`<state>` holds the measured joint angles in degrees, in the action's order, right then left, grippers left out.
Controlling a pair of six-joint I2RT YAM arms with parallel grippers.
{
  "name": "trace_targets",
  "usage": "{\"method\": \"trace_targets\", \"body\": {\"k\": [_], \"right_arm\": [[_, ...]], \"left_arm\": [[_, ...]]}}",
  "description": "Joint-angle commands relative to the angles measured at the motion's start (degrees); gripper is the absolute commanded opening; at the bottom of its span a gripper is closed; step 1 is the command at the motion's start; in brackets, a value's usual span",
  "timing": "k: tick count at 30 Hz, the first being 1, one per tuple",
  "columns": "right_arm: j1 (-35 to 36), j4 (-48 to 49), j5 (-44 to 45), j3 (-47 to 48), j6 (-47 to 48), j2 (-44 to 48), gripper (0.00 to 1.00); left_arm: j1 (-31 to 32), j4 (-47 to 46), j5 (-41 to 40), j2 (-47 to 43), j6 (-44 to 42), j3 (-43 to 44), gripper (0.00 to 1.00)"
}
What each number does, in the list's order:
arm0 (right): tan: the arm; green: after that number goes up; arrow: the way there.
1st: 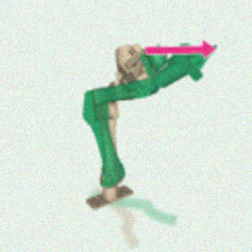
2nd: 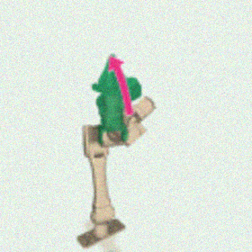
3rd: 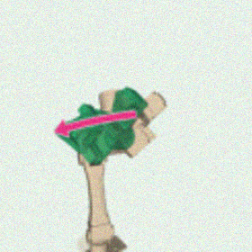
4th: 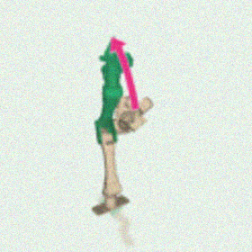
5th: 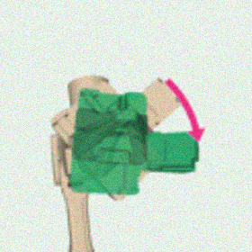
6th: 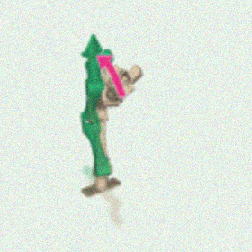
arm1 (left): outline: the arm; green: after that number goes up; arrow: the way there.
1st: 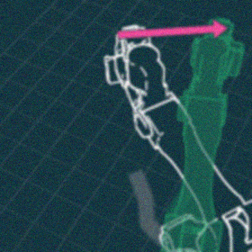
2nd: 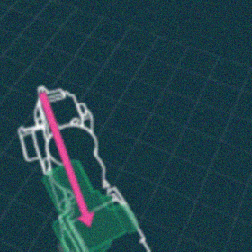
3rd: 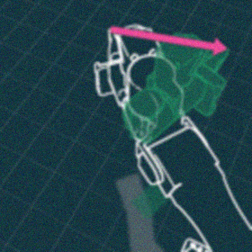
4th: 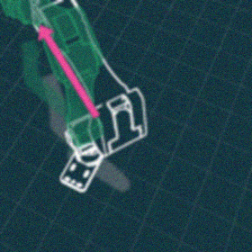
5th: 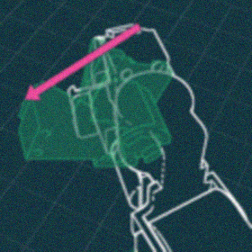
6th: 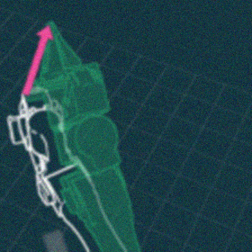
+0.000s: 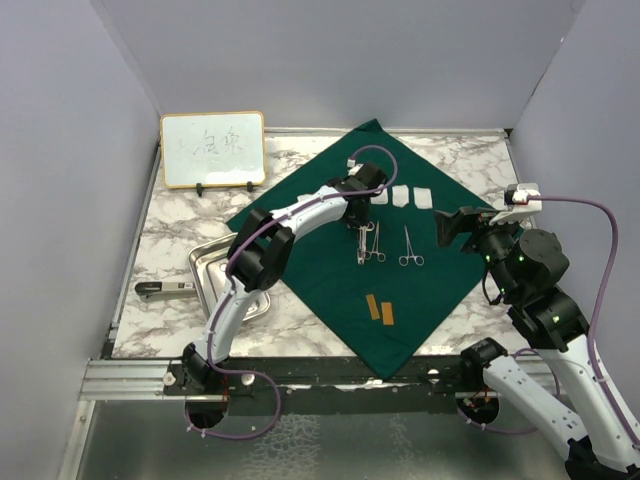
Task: Prepare the surgical pack
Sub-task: Pick up the medical item from the surgical kit.
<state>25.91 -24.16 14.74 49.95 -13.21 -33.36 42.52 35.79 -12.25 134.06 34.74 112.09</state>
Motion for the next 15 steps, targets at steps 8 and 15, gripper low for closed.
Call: {"method": "trace_targets", "body": {"k": [8,15], "right_arm": [[0.3,0.4,1.2,-0.5,-0.1,-0.1,1.00],[0.3,0.8,1.2,-0.5,-0.1,-0.2,1.00]], "left_arm": [[0.0,1.1,0.3,2.2,-0.3,1.0,0.18],[0.0,1.1,-1.1,-1.0,-1.0,1.1,0.09]]}}
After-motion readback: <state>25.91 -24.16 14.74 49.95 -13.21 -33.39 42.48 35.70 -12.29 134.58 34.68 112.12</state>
